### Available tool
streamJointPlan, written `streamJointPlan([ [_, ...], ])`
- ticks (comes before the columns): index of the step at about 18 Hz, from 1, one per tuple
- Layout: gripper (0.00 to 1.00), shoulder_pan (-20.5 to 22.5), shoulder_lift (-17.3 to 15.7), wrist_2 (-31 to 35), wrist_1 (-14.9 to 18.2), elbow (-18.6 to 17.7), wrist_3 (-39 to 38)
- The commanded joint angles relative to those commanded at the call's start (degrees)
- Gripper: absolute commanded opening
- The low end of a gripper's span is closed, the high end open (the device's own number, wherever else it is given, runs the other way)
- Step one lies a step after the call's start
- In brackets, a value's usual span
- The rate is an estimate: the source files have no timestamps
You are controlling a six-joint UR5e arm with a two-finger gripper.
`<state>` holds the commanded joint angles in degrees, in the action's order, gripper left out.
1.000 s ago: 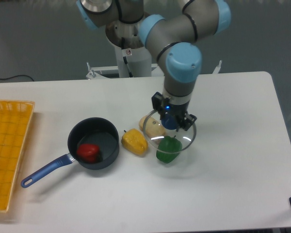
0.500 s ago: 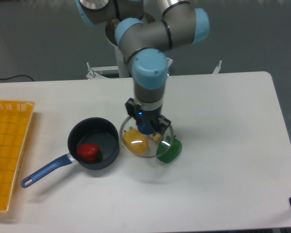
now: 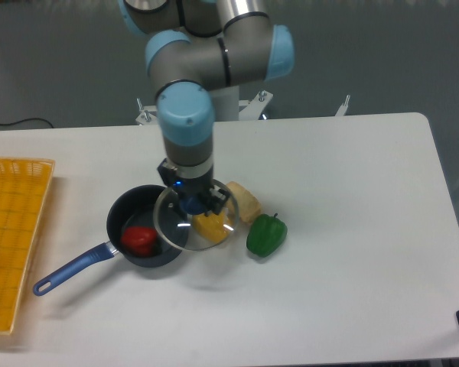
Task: Close the pot lid
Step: 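Carry the glass lid over toward the dark blue saucepan, then lower the glass lid onto the saucepan rim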
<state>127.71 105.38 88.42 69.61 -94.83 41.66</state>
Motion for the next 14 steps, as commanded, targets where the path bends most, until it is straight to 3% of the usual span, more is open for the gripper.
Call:
streamJointPlan([
  [14,0.44,-6.2,1.8,2.4,0.2,-0.2,-2.9],
])
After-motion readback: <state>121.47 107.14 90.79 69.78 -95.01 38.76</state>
